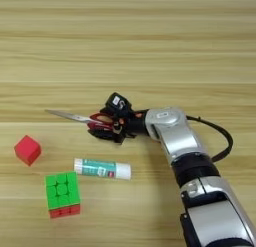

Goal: Move the objects on the table

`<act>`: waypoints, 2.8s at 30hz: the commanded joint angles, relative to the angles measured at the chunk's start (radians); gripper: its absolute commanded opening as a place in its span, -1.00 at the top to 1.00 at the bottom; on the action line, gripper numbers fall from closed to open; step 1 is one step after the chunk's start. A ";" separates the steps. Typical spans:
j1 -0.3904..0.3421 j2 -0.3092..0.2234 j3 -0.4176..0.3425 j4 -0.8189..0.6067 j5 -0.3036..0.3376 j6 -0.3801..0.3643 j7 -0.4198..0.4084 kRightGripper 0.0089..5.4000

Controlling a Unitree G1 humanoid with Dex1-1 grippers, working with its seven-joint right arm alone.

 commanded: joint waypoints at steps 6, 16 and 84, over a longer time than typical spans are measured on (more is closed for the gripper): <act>0.011 -0.076 0.002 -0.046 -0.027 -0.001 0.012 -0.42; 0.092 -0.191 -0.048 -0.183 0.029 -0.044 0.147 -0.42; 0.071 -0.081 -0.122 -0.771 0.254 0.321 -0.029 -0.99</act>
